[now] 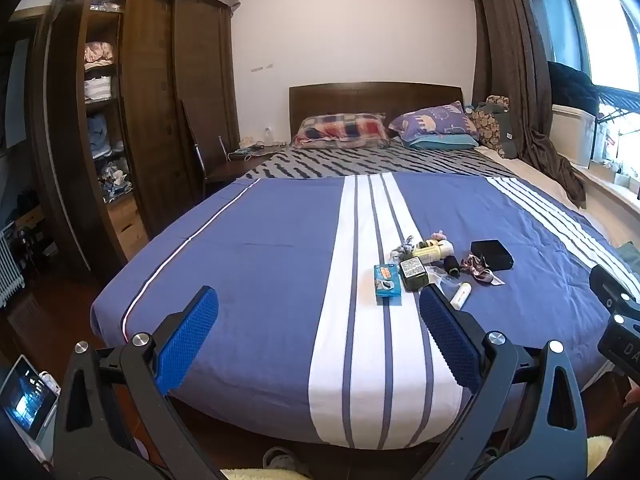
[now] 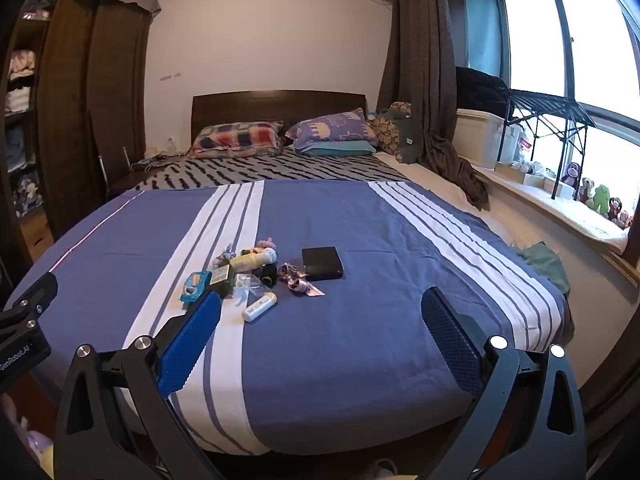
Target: Collect trash
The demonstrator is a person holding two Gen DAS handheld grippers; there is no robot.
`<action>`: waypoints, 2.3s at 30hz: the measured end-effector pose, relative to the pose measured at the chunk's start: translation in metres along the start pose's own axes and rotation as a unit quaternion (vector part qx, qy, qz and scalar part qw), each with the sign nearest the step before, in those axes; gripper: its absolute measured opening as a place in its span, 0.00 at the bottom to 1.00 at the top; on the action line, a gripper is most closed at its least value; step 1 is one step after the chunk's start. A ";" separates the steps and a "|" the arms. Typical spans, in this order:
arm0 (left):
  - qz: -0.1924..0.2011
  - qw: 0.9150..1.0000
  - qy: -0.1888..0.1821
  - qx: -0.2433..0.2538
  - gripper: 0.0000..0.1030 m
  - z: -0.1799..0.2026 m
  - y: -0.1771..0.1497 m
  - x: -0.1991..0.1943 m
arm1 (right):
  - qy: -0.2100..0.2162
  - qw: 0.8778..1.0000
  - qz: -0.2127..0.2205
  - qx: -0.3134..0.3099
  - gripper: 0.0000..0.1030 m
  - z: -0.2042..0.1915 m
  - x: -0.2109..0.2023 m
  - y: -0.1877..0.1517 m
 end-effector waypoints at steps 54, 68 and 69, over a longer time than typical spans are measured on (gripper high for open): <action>0.017 1.000 -0.003 -0.018 0.93 -0.006 0.011 -0.015 | 0.003 1.000 0.011 0.006 0.97 -0.002 -0.004 0.003; 0.018 1.000 0.001 -0.017 0.93 -0.006 0.013 -0.016 | 0.007 1.000 0.016 0.008 0.97 -0.001 -0.005 0.003; 0.018 1.000 0.001 -0.017 0.93 -0.006 0.013 -0.015 | 0.008 1.000 0.015 0.008 0.97 -0.001 -0.004 0.003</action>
Point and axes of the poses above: each gripper's, at about its wrist camera, not at the fingertips, and x roughly the way its jaws point, z to its right, y to its top, the point moved 7 cm from there along x, roughly the way its jaws point, and after that the axes turned 12 degrees about -x, right-handed, at the moved point
